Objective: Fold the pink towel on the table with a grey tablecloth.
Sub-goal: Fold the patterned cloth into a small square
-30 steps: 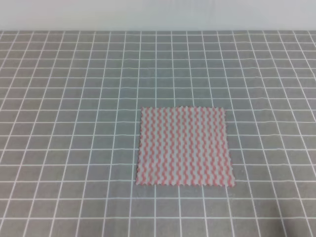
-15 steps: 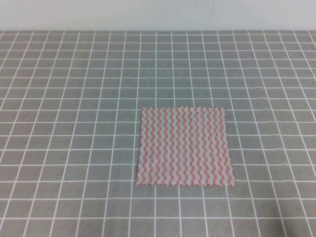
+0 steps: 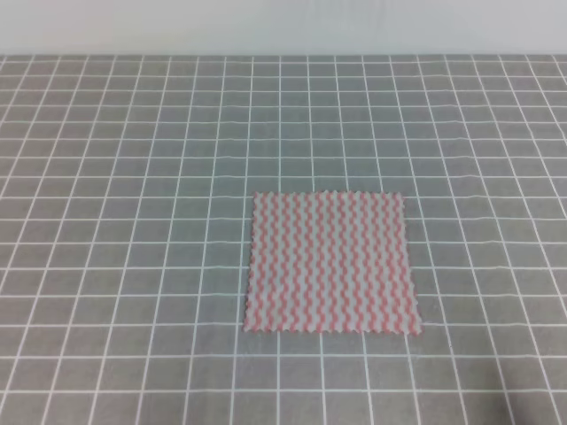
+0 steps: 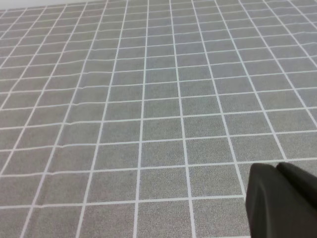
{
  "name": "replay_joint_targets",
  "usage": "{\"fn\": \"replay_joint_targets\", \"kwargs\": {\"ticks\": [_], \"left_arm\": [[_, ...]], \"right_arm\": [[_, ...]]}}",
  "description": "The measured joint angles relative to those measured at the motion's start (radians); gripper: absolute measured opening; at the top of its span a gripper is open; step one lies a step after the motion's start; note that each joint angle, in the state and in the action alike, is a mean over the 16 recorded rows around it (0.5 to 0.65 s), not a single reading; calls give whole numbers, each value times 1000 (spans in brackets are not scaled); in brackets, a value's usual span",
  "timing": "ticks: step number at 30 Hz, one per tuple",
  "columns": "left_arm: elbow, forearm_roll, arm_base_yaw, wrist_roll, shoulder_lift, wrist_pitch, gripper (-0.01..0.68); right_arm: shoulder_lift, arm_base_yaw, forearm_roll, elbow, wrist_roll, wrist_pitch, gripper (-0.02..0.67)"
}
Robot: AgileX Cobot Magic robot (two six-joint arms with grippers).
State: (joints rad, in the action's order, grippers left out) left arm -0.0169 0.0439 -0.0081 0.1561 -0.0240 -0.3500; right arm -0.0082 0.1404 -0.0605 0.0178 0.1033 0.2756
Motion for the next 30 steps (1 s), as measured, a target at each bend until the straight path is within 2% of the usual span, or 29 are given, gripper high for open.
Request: {"fn": "replay_joint_targets", "kwargs": {"ticks": [18, 30], "left_arm": [[-5, 1, 0, 0, -7, 3, -2], [-6, 1, -19, 0, -9, 5, -2]], "right_arm": [[-2, 0, -4, 2, 12, -37, -17], [-1, 0, 587, 1, 199, -285, -17]]}}
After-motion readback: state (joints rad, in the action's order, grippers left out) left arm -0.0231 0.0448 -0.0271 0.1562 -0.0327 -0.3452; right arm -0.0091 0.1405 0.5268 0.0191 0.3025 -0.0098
